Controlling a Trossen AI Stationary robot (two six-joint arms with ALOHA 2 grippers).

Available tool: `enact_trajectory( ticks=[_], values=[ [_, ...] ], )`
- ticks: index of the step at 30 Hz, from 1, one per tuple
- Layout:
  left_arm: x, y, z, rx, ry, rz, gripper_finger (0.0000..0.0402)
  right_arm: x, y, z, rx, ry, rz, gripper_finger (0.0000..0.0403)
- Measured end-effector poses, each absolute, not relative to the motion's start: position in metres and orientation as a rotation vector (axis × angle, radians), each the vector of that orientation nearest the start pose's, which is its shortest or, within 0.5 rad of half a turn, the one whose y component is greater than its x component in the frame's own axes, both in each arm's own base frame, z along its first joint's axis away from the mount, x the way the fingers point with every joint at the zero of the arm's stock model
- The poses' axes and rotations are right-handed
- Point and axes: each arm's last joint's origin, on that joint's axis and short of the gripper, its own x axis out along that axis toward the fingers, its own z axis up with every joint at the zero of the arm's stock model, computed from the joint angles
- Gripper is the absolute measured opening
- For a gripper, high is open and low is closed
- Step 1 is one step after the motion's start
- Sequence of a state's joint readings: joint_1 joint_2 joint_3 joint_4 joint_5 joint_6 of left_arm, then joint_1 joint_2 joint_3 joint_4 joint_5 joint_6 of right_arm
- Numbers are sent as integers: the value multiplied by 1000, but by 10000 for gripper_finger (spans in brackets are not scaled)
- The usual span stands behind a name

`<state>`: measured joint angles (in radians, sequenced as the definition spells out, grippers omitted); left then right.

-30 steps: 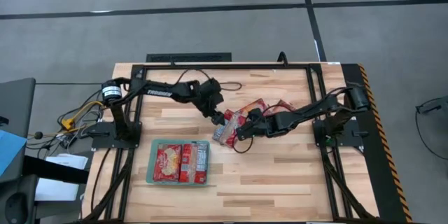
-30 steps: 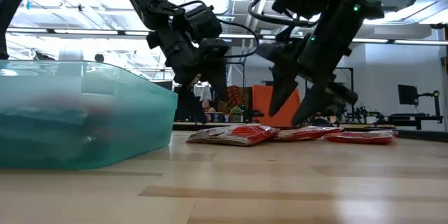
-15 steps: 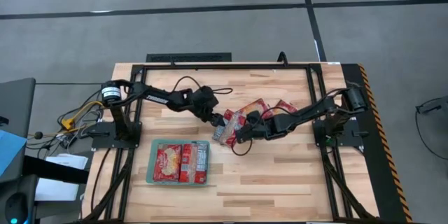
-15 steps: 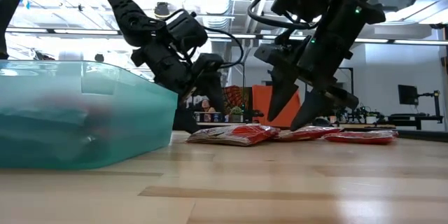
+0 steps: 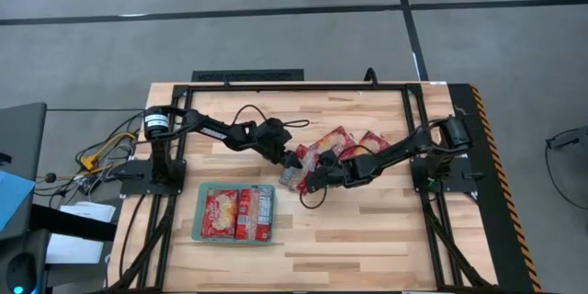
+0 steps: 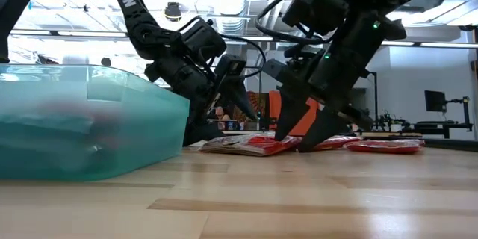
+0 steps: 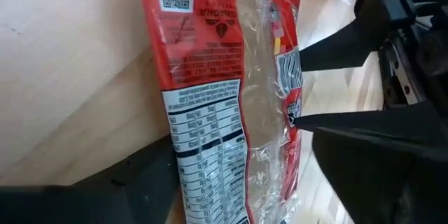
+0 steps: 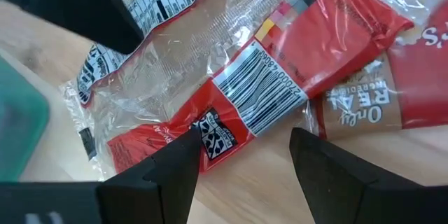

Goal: Sort popcorn bags into baskets
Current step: Put the red popcorn pack into the green bin

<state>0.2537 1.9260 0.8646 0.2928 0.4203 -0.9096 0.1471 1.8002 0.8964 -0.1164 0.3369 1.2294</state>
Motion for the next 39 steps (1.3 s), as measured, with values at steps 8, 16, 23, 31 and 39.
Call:
enact_trajectory(
  ticks=[8, 16, 23, 31, 39],
  values=[
    [342, 77, 99, -1111, 764, 218, 159, 324, 39, 128, 843, 750, -715, 249],
    [344, 81, 101, -1111, 717, 223, 11, 316, 34, 152, 818, 734, -702, 249],
    [346, 96, 119, -1211, 590, 222, 2, 294, 26, 188, 778, 695, -757, 249],
    [331, 109, 193, -1221, 442, 128, 0, 256, 18, 229, 711, 642, -840, 249],
    [271, 74, 272, -1154, 467, 170, 0, 244, 11, 242, 641, 626, -851, 249]
  ],
)
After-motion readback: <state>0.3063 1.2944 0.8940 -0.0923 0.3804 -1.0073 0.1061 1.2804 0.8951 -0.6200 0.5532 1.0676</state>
